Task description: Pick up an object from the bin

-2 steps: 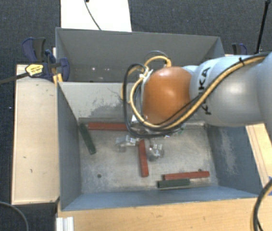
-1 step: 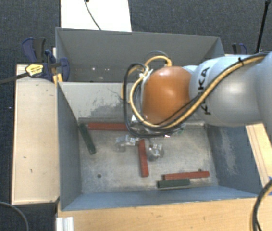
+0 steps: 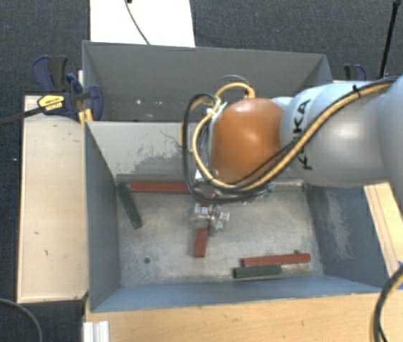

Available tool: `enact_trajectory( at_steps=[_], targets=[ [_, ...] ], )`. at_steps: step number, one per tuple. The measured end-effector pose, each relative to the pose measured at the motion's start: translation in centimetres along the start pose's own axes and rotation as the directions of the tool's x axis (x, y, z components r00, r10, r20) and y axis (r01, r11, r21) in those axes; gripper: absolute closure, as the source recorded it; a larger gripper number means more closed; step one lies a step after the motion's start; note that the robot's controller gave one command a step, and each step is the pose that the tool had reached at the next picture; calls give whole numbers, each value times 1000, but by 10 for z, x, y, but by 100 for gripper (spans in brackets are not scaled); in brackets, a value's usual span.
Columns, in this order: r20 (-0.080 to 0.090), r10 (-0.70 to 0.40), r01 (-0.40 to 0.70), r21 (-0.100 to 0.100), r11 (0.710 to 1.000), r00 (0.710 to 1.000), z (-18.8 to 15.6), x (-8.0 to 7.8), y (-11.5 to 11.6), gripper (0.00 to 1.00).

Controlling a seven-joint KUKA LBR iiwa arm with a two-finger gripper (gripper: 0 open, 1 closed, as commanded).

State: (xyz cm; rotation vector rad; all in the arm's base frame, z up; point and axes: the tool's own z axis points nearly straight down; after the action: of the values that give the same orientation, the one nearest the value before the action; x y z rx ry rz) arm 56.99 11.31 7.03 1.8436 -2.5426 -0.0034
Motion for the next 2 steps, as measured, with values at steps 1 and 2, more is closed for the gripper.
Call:
enact_trajectory(
  at_steps=[1,2],
  targets=[
    [5,12,-12,8,1000,1000,-50,-1,-1,100],
    [5,21,-21,6,1000,1000,-56,-2,-2,100]
  ],
)
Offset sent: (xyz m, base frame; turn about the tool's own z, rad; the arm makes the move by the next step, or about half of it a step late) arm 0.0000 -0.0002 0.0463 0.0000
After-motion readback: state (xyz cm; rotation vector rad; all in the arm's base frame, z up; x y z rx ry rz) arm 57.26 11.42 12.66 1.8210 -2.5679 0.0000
